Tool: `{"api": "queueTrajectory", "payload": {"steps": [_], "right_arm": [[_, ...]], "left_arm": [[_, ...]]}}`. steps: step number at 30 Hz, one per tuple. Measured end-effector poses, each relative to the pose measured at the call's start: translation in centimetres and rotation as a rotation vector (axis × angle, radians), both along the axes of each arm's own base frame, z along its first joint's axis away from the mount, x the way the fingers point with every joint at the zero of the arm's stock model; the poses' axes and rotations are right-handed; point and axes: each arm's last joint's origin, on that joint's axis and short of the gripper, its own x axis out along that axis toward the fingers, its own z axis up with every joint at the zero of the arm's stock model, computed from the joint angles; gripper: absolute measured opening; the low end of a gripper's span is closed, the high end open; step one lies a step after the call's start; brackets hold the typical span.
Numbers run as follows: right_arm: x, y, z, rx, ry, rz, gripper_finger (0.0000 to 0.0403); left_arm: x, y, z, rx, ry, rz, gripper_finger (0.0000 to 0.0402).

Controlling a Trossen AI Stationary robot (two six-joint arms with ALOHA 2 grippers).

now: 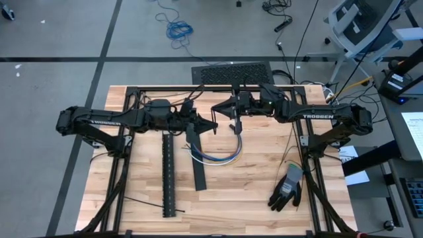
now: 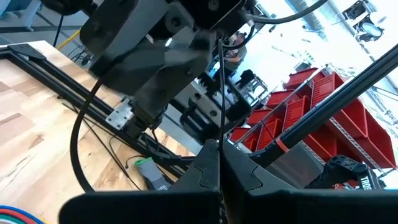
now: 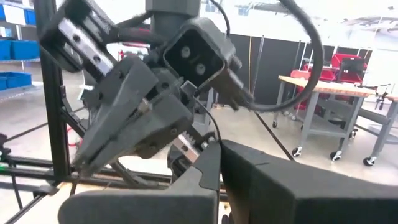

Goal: Ziptie cables
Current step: Wrap the cable wires with a black zip tie

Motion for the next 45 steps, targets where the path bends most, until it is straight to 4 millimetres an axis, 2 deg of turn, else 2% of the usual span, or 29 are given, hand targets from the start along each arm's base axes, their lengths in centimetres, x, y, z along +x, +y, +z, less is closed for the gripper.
{"api": "queueTrajectory", "payload": {"steps": [45], "right_arm": [[0.09,0.42,0.07,0.043,-0.005,-0.008,0.0000]], "left_arm": [[0.01,0.00,0.03,-0.015,-0.002,0.000,0.0000]]}}
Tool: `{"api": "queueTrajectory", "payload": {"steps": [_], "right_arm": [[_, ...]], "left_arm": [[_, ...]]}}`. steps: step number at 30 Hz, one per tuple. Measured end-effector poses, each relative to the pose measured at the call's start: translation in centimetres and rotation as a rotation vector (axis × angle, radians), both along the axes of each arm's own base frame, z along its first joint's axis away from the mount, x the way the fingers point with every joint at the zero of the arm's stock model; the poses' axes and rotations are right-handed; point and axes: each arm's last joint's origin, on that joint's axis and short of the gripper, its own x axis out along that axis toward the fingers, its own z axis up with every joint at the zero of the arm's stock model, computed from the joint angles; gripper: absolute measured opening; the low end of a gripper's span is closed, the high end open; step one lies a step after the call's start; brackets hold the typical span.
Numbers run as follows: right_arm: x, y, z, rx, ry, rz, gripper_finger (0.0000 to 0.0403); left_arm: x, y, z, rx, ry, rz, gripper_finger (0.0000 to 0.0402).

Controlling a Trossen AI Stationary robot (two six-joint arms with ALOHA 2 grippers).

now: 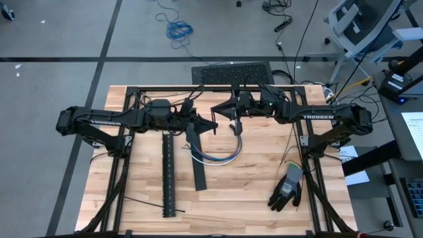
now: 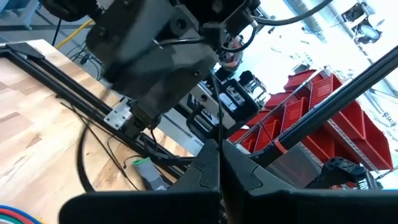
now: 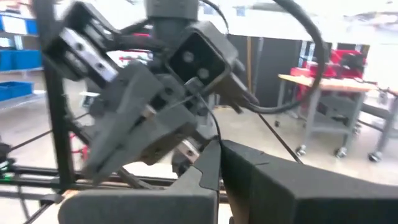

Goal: Ziptie cables
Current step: Wrap the cable wires with a black zip tie

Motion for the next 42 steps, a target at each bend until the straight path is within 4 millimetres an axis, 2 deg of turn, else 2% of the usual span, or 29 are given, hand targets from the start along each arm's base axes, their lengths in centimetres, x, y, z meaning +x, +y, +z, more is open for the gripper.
{"api": "queueTrajectory", "payload": {"steps": [32,42], "right_arm": [[0.11,0.69,0.07,0.005,-0.008,0.029,0.0000],[0.18,0.83,-0.46,-0.053,0.044,0.028,0.0000]], "left_arm": [[0.01,0.00,-0.04,-0.011,0.004,0.000,0.0000],[0.01,0.00,0.03,-0.011,-0.004,0.000,0.0000]]}}
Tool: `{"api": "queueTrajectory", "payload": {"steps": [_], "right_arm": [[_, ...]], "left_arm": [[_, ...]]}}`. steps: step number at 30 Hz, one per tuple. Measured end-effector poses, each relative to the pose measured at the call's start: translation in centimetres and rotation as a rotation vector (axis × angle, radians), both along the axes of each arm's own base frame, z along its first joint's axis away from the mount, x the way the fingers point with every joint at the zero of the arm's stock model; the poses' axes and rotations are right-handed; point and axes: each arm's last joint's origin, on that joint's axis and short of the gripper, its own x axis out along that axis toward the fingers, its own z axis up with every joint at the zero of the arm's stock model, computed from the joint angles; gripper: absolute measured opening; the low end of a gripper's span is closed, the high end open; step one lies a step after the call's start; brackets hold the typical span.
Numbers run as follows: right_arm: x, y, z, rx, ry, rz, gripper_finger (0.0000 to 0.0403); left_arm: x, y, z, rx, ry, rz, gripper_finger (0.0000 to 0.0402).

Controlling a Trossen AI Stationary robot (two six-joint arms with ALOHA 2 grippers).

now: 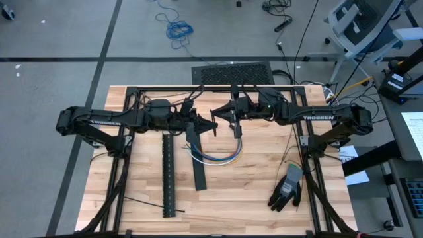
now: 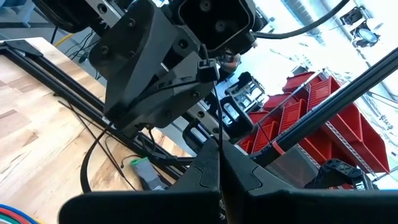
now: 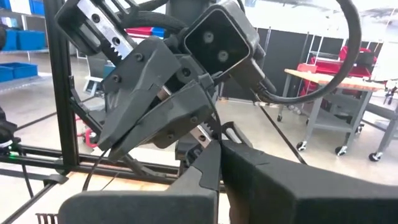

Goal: Ziptie cables
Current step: Wrap the cable wires with a black zip tie

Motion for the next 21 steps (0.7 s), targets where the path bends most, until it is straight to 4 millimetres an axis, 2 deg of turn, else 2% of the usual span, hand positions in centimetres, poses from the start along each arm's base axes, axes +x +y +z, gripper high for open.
{"api": "queueTrajectory", "payload": {"steps": [21], "right_arm": [[0.03,0.32,0.19,-0.038,-0.023,0.008,0.0000]], "left_arm": [[0.00,0.13,0.54,0.001,-0.058,0.030,0.0000]]}}
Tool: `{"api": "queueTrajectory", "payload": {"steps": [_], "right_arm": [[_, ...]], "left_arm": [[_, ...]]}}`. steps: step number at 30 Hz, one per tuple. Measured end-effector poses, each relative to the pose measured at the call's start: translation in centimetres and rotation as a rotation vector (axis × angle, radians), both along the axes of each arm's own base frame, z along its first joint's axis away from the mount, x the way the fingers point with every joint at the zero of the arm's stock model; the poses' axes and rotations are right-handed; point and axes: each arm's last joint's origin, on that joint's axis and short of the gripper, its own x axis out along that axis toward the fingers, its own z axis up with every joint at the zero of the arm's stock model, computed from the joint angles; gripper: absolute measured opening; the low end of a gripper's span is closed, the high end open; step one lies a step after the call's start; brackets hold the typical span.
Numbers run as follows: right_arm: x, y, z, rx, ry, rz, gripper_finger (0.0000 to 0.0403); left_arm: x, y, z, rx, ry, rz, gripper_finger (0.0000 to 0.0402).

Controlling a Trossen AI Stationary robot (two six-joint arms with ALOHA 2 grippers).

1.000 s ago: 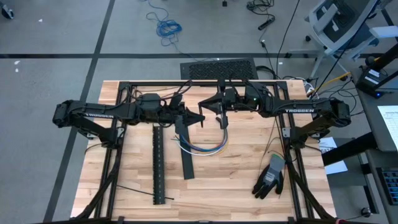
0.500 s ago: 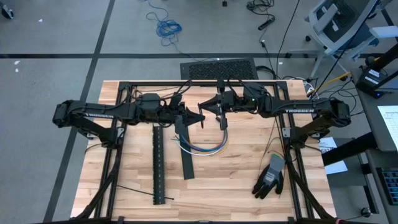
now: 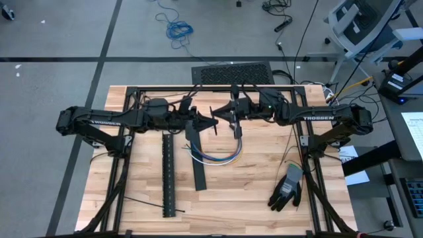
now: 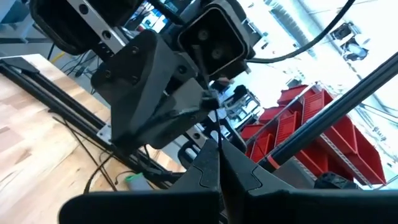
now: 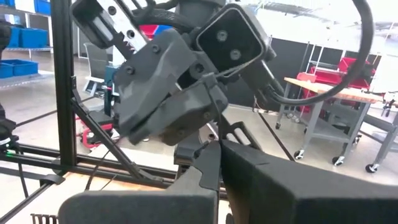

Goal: Ziptie cables
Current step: Wrap the cable wires with a black zip tie

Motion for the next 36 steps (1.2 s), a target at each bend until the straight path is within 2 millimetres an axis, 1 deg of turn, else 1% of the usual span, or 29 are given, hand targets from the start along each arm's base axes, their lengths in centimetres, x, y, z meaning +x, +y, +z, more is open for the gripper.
{"api": "queueTrajectory", "payload": {"steps": [6,12,18,21,30,33,36], "right_arm": [[0.0,0.2,-0.1,-0.012,0.005,0.005,0.0000],[0.1,0.9,-0.2,-0.025,0.018,0.023,0.0000],[0.2,1.1,-0.3,-0.031,0.029,0.022,0.0000],[0.2,1.0,-0.3,-0.045,0.026,-0.020,0.0000],[0.2,0.9,-0.3,-0.046,0.026,-0.023,0.0000],[0.2,0.9,-0.3,-0.046,0.027,-0.023,0.0000],[0.2,0.9,-0.3,-0.042,0.025,-0.021,0.0000]], "left_arm": [[0.0,0.5,-0.1,-0.001,0.006,0.016,0.0000],[0.0,1.0,0.0,-0.001,0.005,0.034,0.0000],[-0.7,1.7,0.5,-0.001,-0.011,0.057,0.0000],[-1.1,1.7,0.8,0.000,-0.022,0.059,0.0000],[-1.0,1.6,0.5,-0.051,0.012,0.032,0.0000],[-1.0,1.6,0.5,-0.050,0.012,0.032,0.0010],[-1.0,1.6,0.5,-0.050,0.010,0.032,0.0031]]}}
